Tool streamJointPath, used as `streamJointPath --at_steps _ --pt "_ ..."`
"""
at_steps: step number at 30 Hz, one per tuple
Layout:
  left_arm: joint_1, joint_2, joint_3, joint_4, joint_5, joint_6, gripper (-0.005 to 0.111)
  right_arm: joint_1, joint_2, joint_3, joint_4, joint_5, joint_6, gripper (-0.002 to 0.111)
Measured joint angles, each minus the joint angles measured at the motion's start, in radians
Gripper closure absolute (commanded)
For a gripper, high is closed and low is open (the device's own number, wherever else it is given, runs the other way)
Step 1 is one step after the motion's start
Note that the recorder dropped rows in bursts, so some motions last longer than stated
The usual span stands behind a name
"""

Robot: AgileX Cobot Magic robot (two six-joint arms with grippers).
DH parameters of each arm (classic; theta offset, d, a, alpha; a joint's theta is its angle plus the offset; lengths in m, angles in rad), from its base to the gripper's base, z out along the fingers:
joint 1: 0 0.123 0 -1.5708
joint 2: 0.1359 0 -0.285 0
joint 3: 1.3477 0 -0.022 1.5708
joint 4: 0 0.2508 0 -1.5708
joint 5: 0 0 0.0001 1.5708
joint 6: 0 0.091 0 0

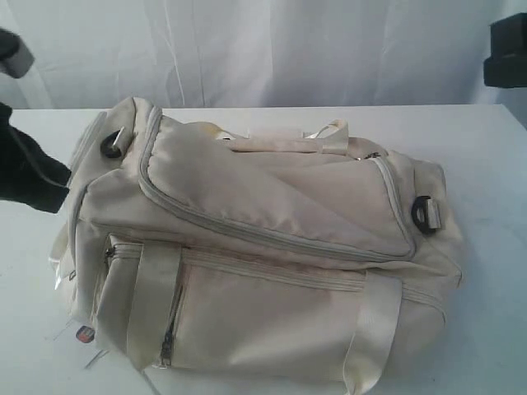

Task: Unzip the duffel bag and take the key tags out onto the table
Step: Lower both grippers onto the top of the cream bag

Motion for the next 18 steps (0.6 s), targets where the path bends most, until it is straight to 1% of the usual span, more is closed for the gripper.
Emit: streamJointPath --at_steps 3,6,9,12,13,14,16,17,18 --pt "-0.042 0.071 -0.115 -0.002 0.127 0.052 0.107 0.0 0.097 -0.09 0.002 0.114 0.0 0.108" --pt "-0.078 0.149 -0.219 -0.002 0.211 0.07 0.107 0.0 0.182 -0.176 0.011 0.213 0.0 0.108" --pt "-0.117 0.269 -0.376 -0.002 0.288 0.103 0.107 0.009 0.284 -0.288 0.015 0.263 0.0 0.108" --pt "-0.123 0.369 -0.506 -0.01 0.351 0.131 0.107 0.043 0.367 -0.367 0.003 0.268 -0.004 0.108" --pt "-0.123 0.418 -0.565 -0.01 0.389 0.15 0.107 0.063 0.416 -0.398 -0.023 0.268 -0.017 0.108" --pt "-0.123 0.446 -0.598 -0.01 0.411 0.162 0.107 0.068 0.436 -0.41 -0.037 0.268 -0.02 0.108" --pt "-0.123 0.557 -0.736 0.013 0.476 0.192 0.107 0.078 0.543 -0.453 -0.096 0.27 -0.024 0.108" --pt "-0.12 0.59 -0.774 0.018 0.481 0.193 0.107 0.078 0.57 -0.46 -0.104 0.275 -0.024 0.108" --pt "-0.106 0.657 -0.846 0.021 0.486 0.195 0.107 0.078 0.617 -0.473 -0.117 0.277 -0.024 0.108"
